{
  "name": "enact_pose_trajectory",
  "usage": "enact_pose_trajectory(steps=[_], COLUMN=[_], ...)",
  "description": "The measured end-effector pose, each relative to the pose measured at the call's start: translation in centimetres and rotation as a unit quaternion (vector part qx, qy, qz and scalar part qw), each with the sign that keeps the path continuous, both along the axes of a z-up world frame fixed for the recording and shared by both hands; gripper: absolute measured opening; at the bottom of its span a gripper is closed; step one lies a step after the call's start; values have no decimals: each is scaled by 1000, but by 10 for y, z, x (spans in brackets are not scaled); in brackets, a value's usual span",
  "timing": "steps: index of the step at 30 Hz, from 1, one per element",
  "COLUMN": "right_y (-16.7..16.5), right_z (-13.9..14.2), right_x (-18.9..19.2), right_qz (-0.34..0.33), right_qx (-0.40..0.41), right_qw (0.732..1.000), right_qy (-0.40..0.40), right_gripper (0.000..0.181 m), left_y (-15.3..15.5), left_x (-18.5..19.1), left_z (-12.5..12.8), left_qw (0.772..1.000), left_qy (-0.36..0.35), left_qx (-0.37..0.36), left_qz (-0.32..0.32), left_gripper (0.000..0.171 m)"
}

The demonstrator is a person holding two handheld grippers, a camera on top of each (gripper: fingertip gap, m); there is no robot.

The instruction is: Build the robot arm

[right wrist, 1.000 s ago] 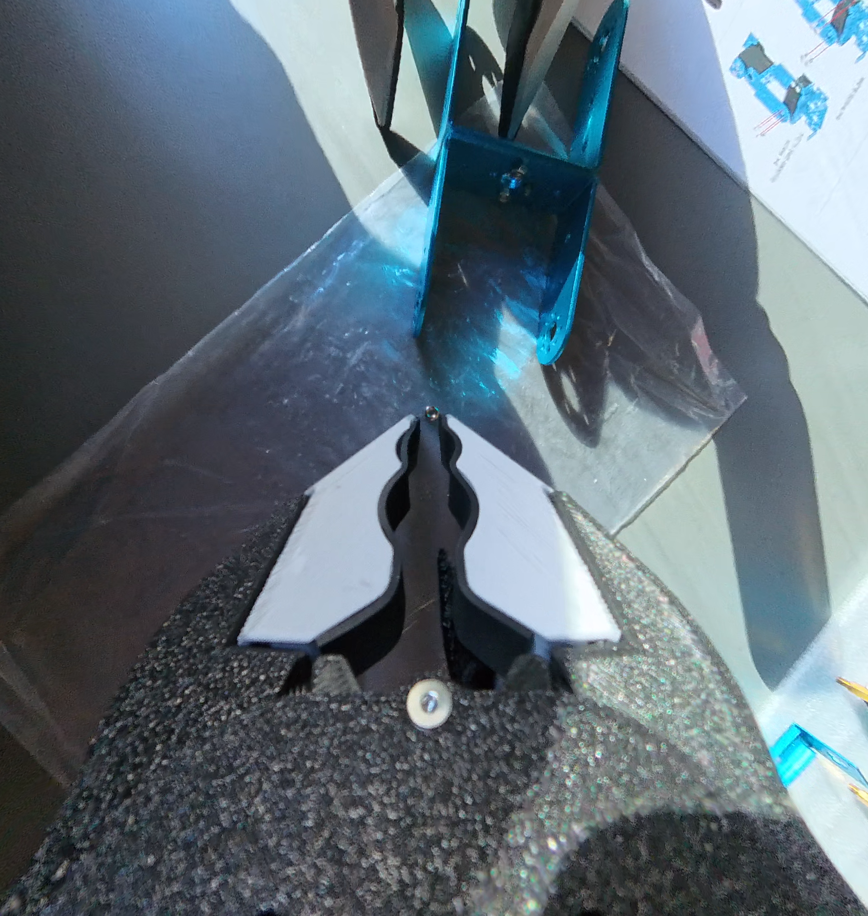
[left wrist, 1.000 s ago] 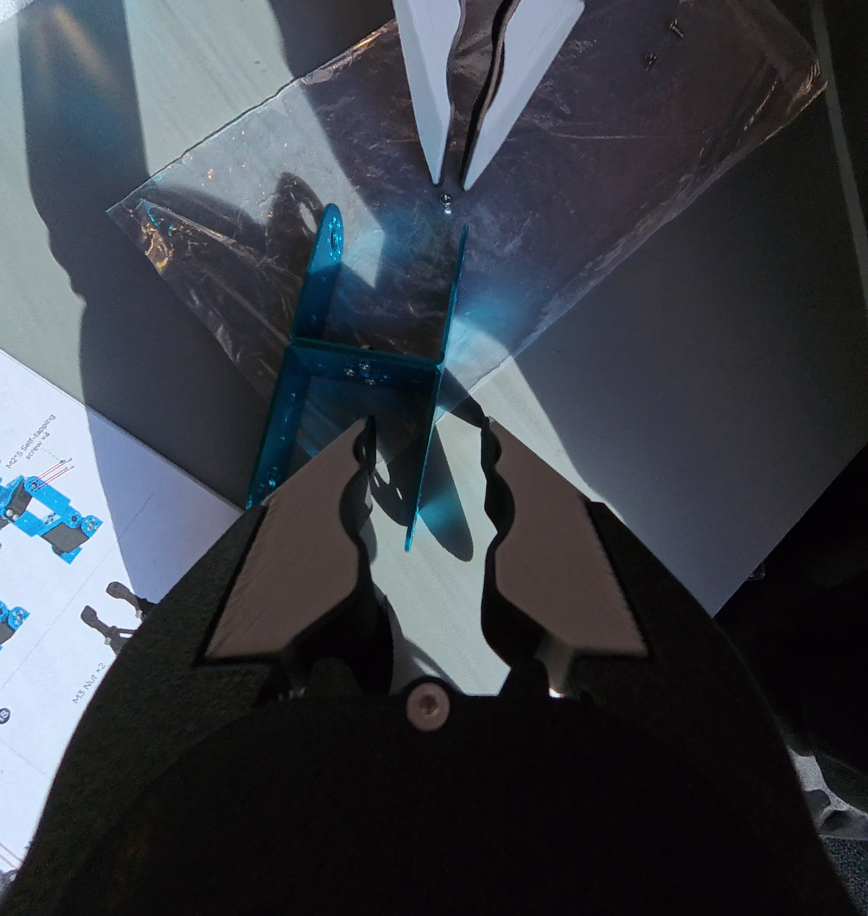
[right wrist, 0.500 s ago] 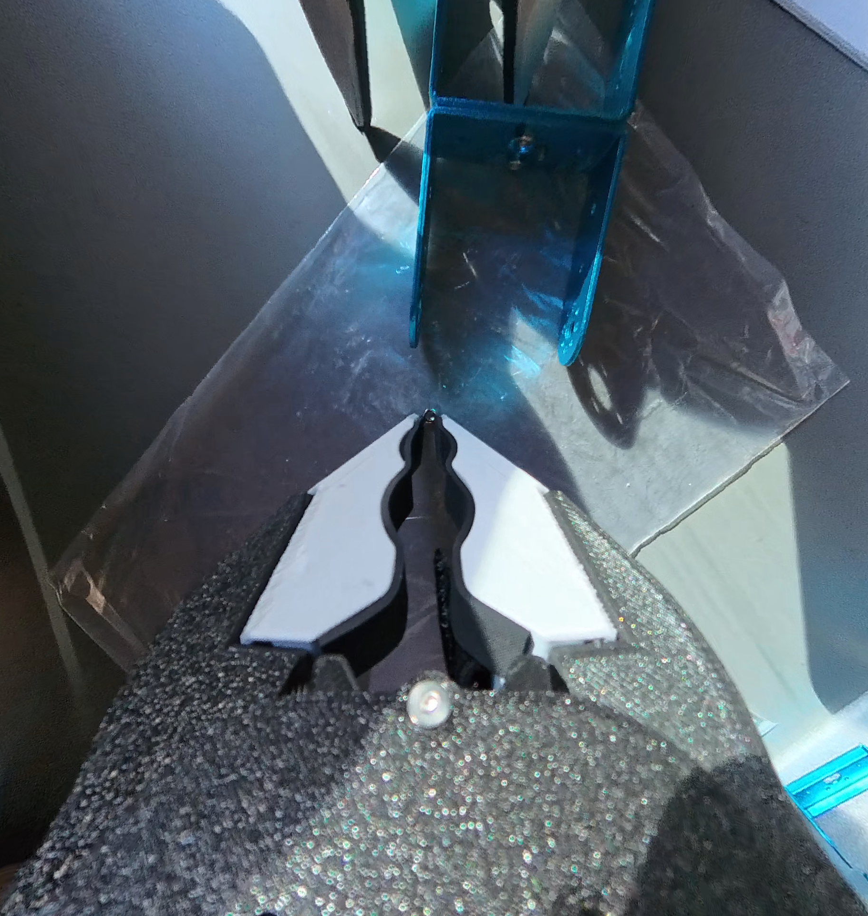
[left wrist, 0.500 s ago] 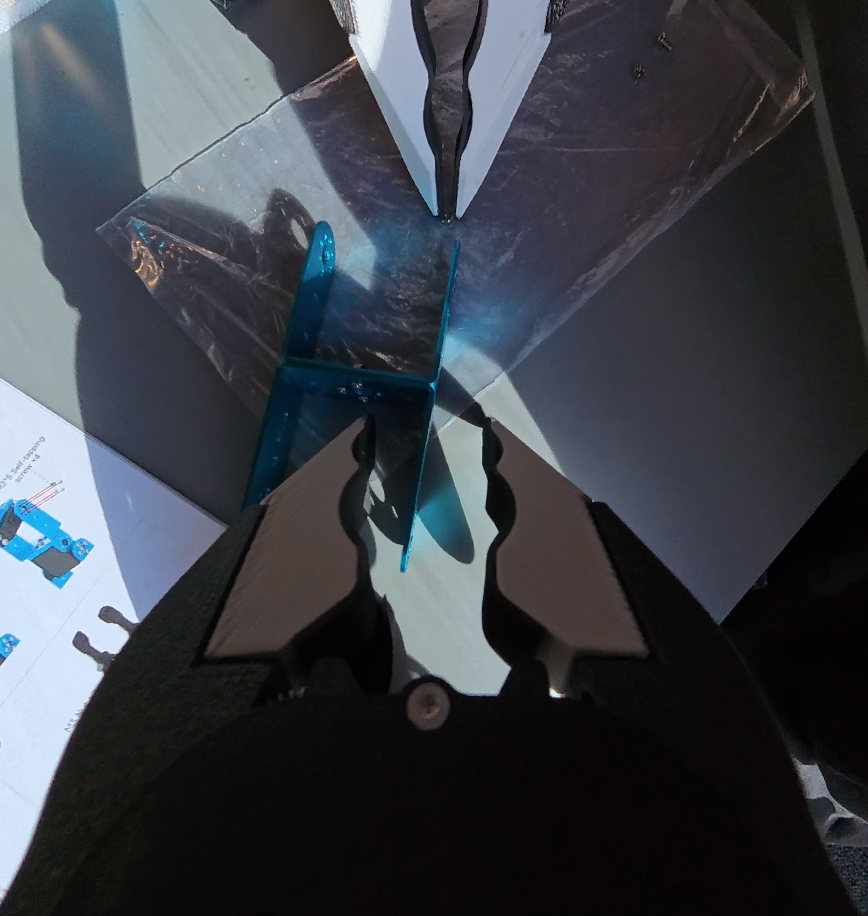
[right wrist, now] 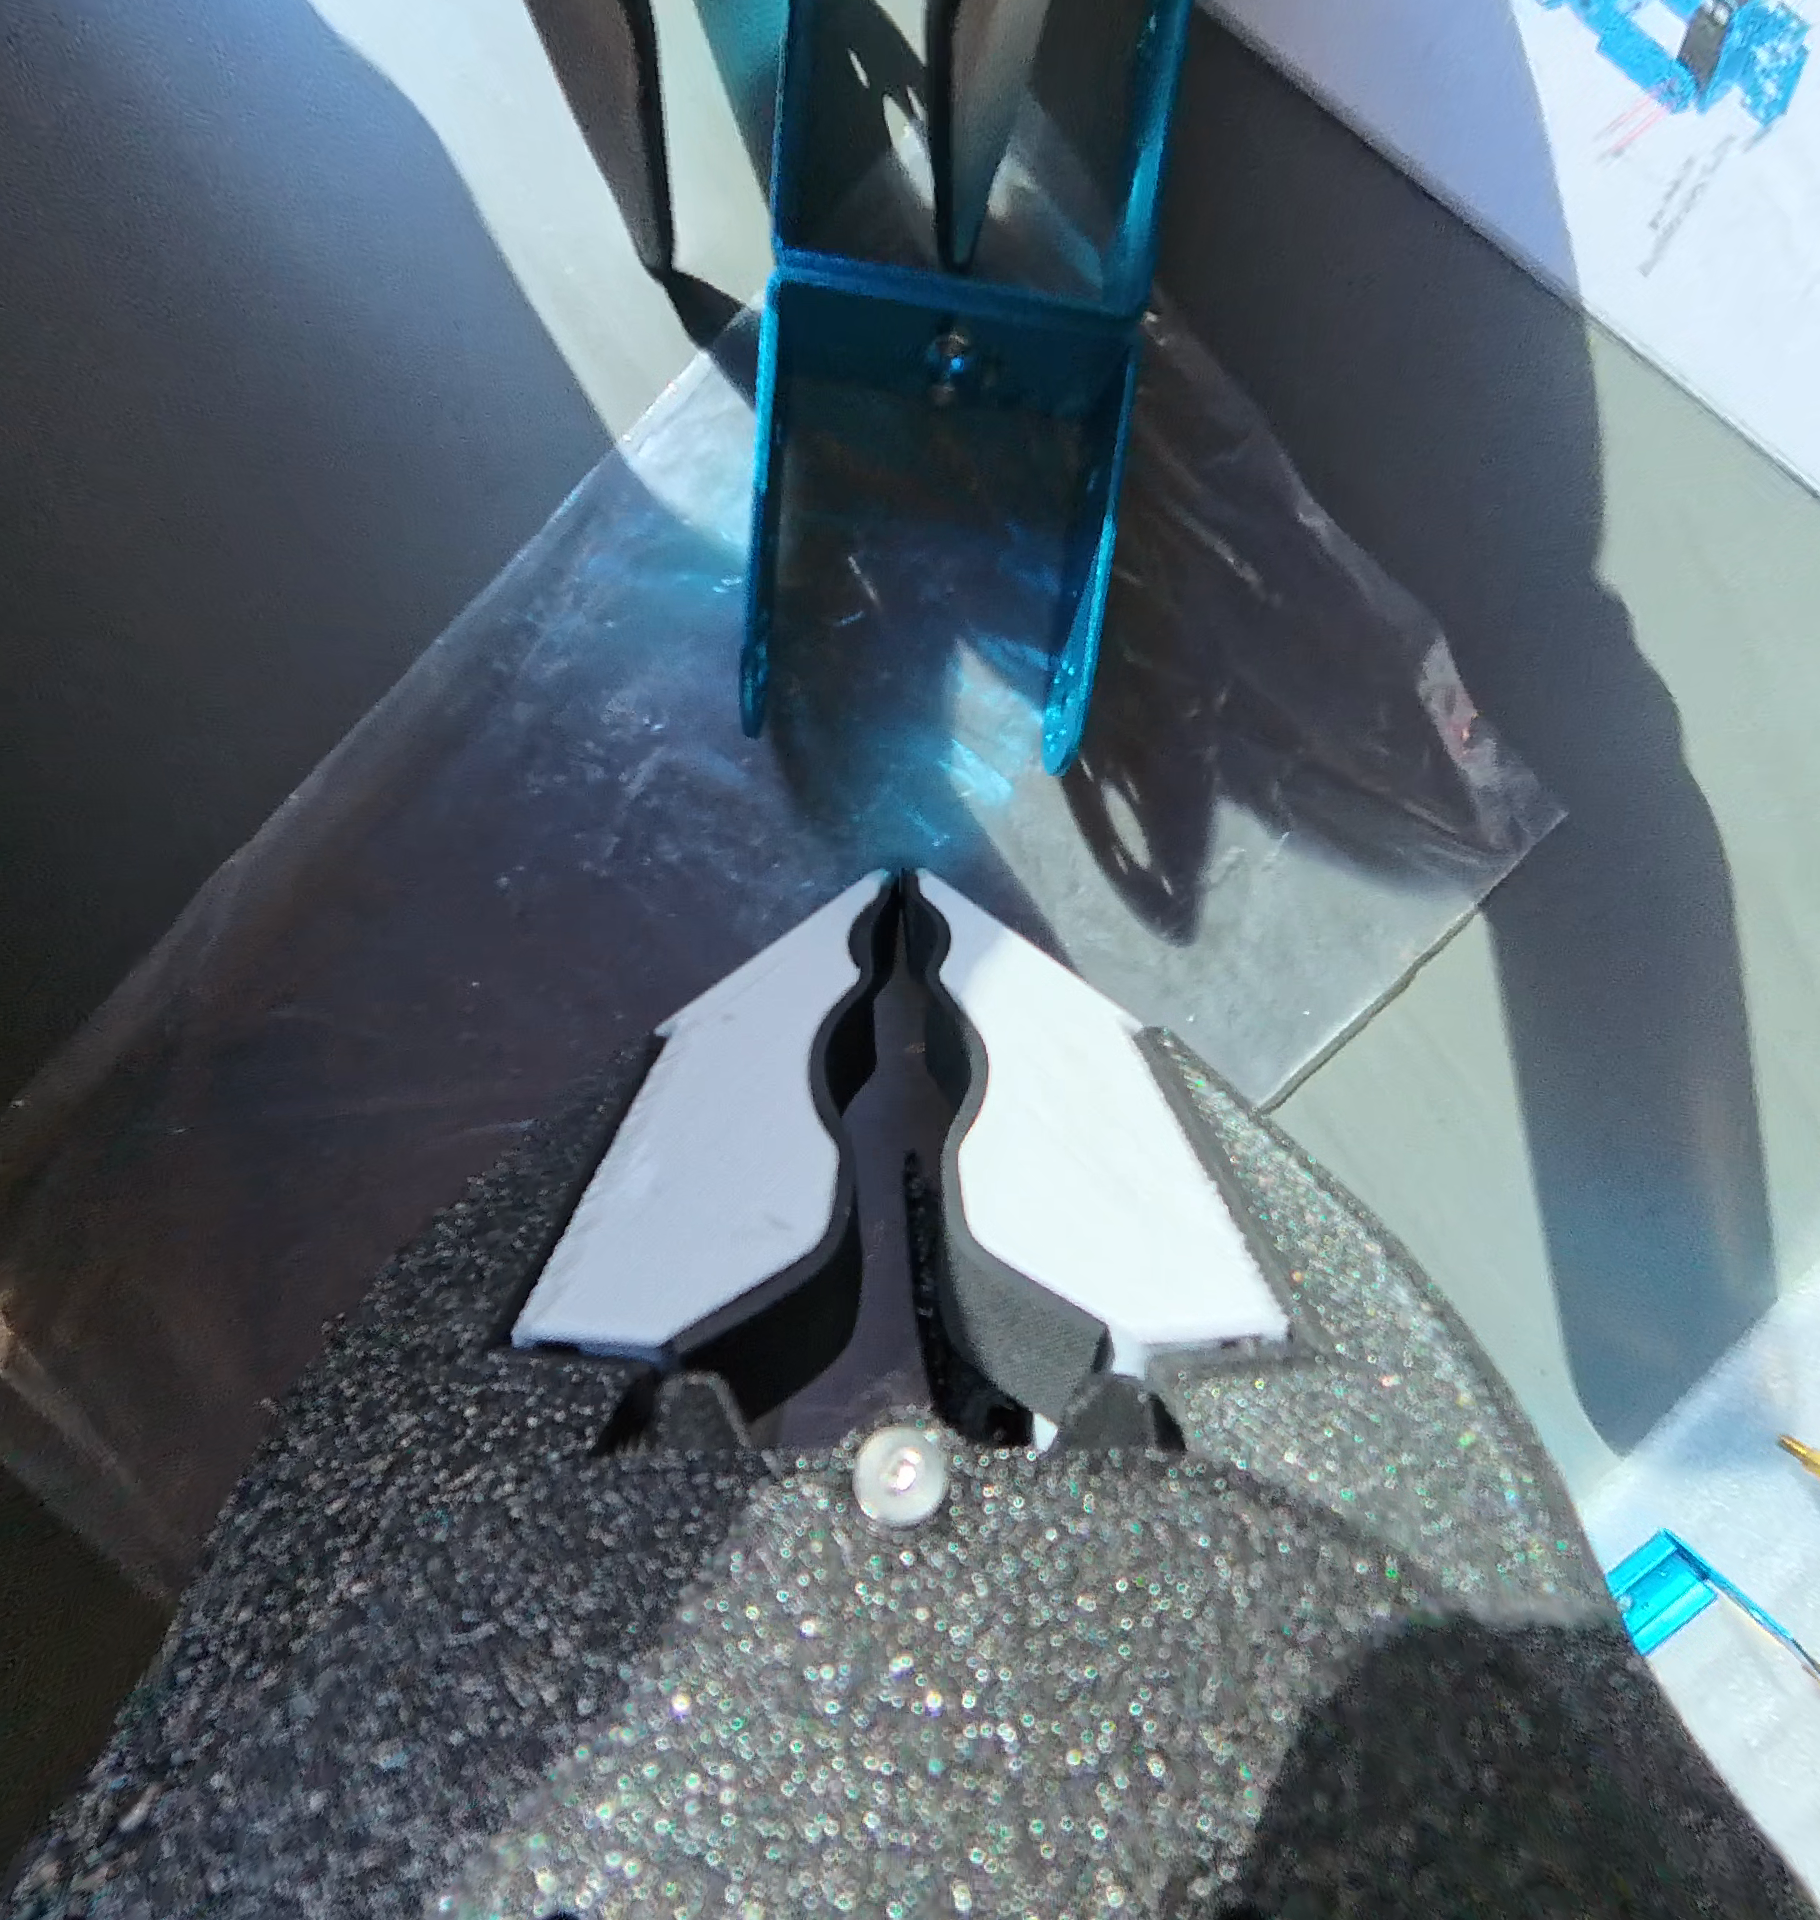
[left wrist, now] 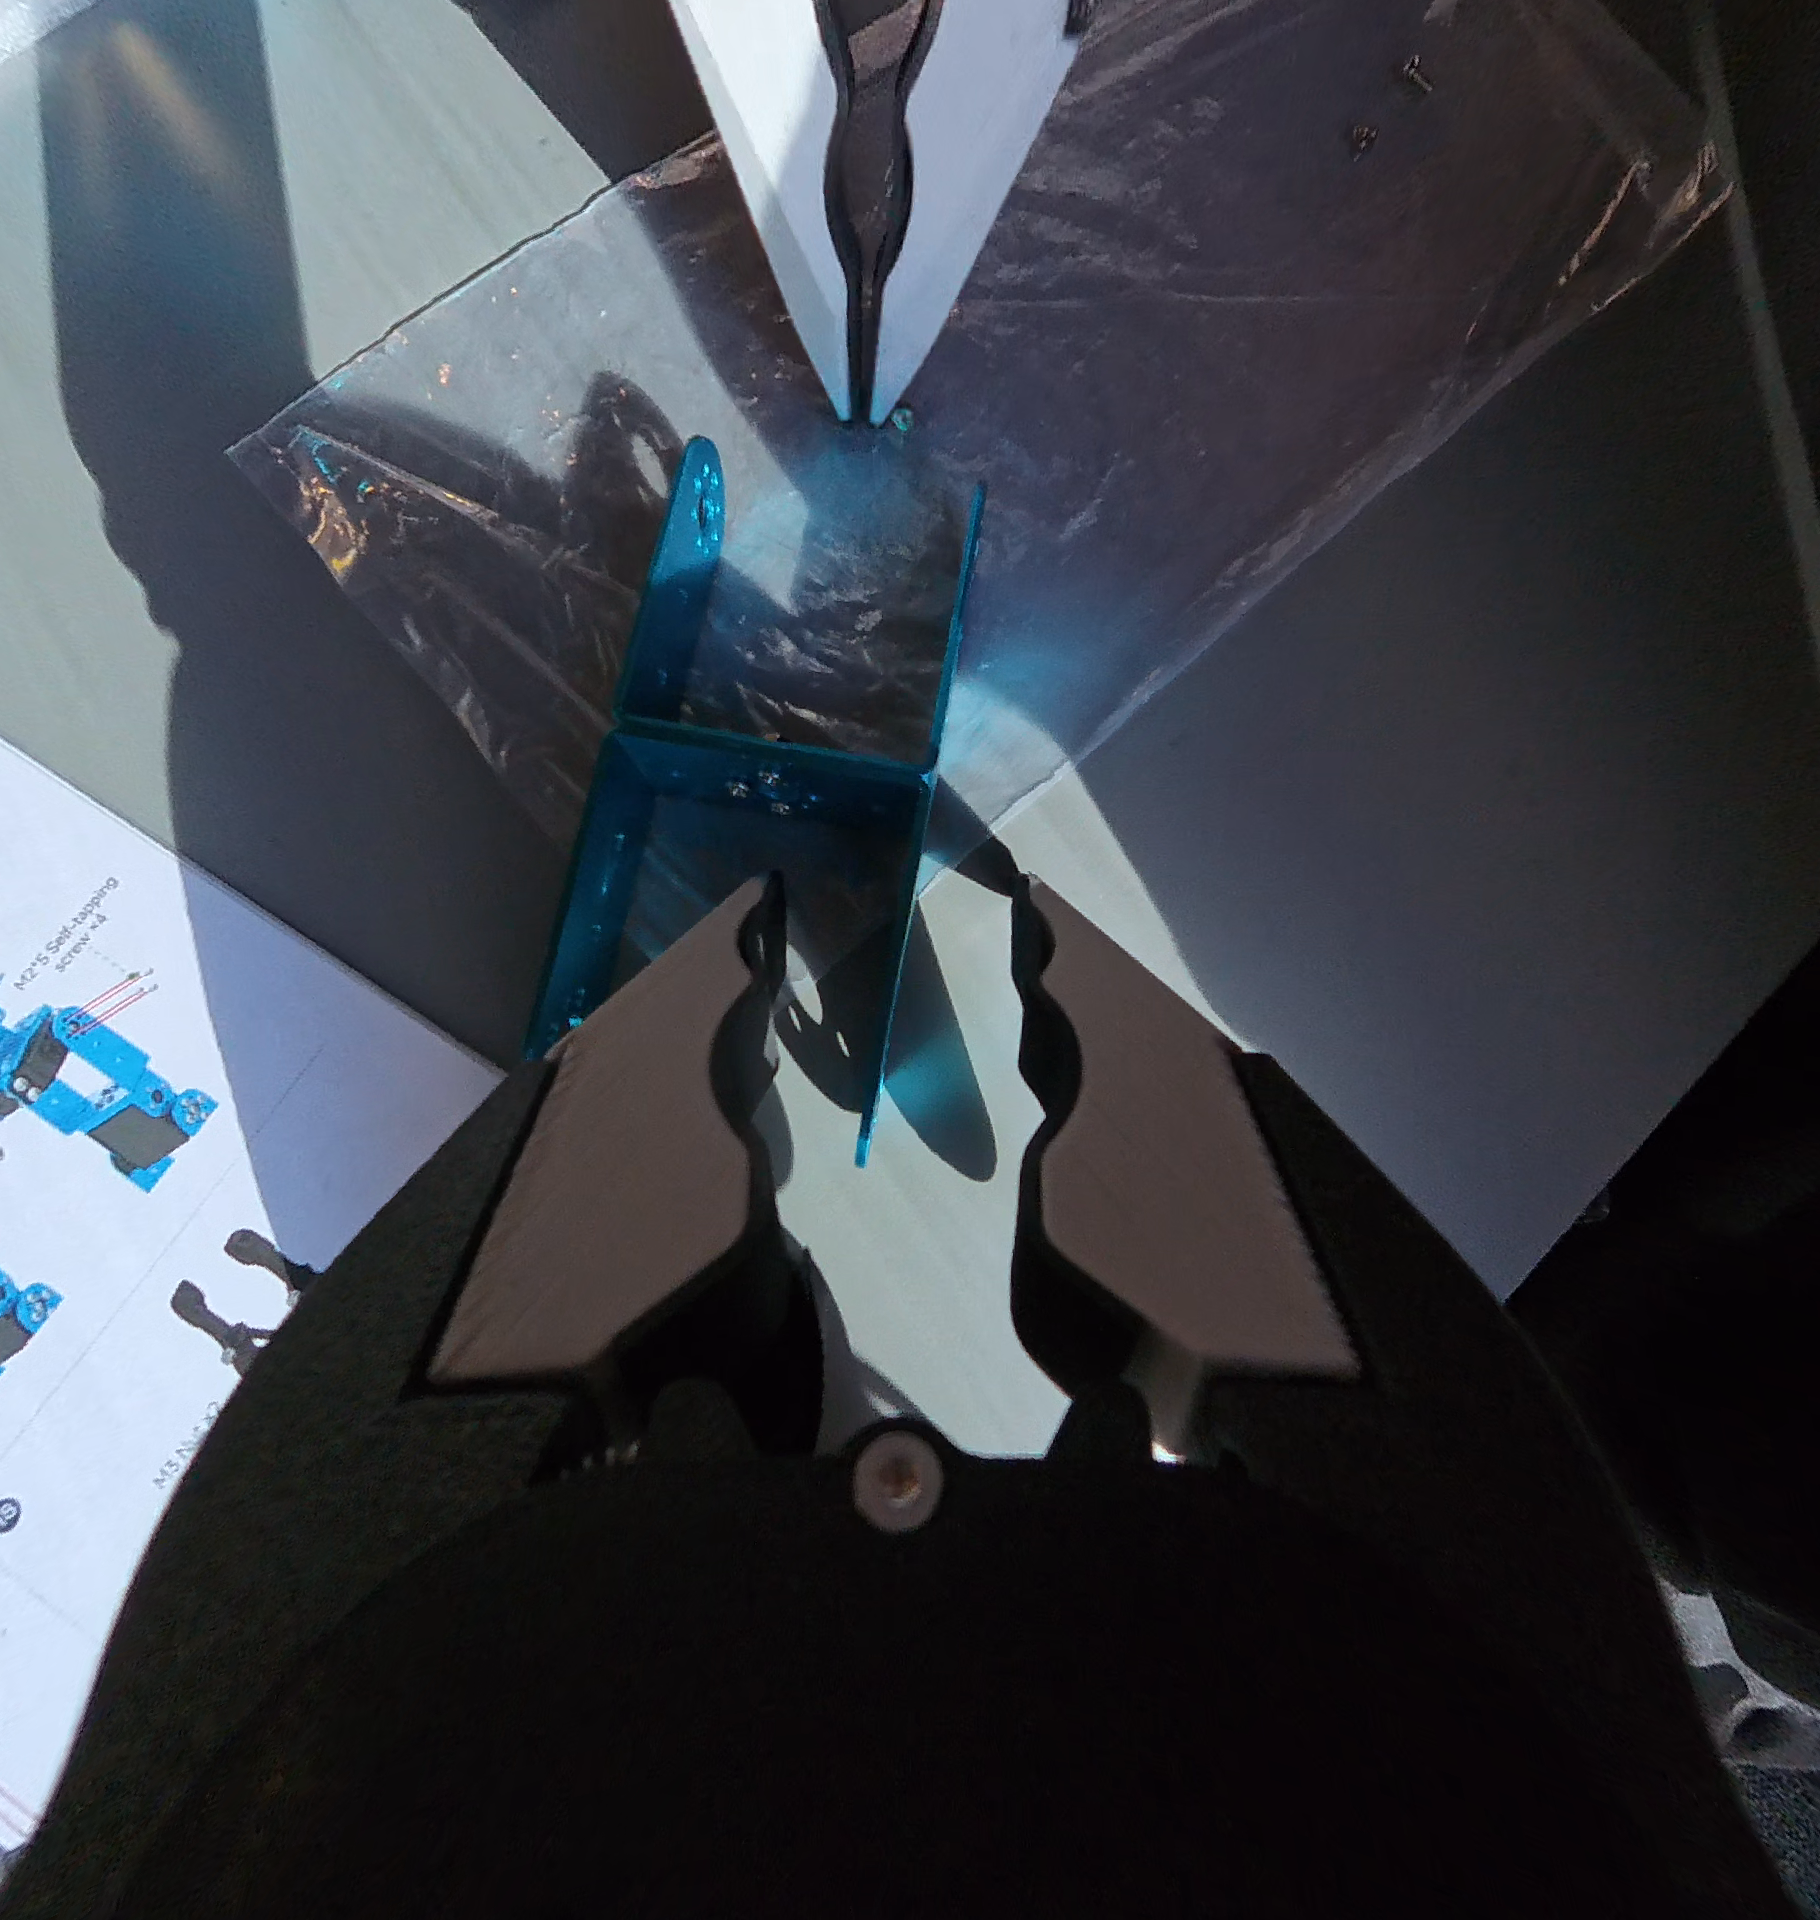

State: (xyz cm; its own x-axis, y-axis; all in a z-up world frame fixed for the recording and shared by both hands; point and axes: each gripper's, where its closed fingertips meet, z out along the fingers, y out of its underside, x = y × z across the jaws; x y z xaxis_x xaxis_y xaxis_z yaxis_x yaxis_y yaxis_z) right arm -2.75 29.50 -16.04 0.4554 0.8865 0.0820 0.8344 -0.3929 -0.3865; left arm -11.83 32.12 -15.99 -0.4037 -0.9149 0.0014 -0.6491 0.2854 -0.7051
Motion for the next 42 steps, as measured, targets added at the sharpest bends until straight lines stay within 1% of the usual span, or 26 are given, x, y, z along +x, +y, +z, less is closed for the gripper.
enact_pose_trajectory(steps=[4,7,12,19,23,27,30,35,38,40,42], right_y=[-11,-12,-21,-22,-22,-21,-21,-15,-13,-6,-7], right_z=[0,0,7,-1,-3,-4,-4,-1,-2,-2,-3], right_x=[2,6,2,-2,-5,-5,-4,0,4,11,14], right_qz=[-1,-1,9,13,8,8,24,22,3,-22,-41], right_qx=[-46,-43,-54,-67,-91,-117,-104,-60,-57,-50,-62], right_qw=[999,999,998,997,995,991,992,998,998,998,997], right_qy=[2,-17,-7,-21,-30,-62,-64,-29,-10,-20,-26], right_gripper=[11,8,5,6,4,2,2,2,2,2,2], left_y=[0,1,1,0,-2,-2,-2,-1,-2,-1,-2], left_x=[0,-1,-2,-1,-1,1,0,-2,-2,-1,0], left_z=[0,0,0,0,0,0,1,0,0,0,0], left_qw=[1000,1000,1000,1000,1000,1000,1000,1000,1000,1000,1000], left_qy=[-1,-1,-2,1,1,2,-1,-1,0,0,0], left_qx=[0,-1,-2,3,2,2,3,1,-1,1,2], left_qz=[0,1,2,-2,-5,-6,-4,1,-1,0,-2], left_gripper=[43,43,43,43,43,43,43,43,43,43,43])
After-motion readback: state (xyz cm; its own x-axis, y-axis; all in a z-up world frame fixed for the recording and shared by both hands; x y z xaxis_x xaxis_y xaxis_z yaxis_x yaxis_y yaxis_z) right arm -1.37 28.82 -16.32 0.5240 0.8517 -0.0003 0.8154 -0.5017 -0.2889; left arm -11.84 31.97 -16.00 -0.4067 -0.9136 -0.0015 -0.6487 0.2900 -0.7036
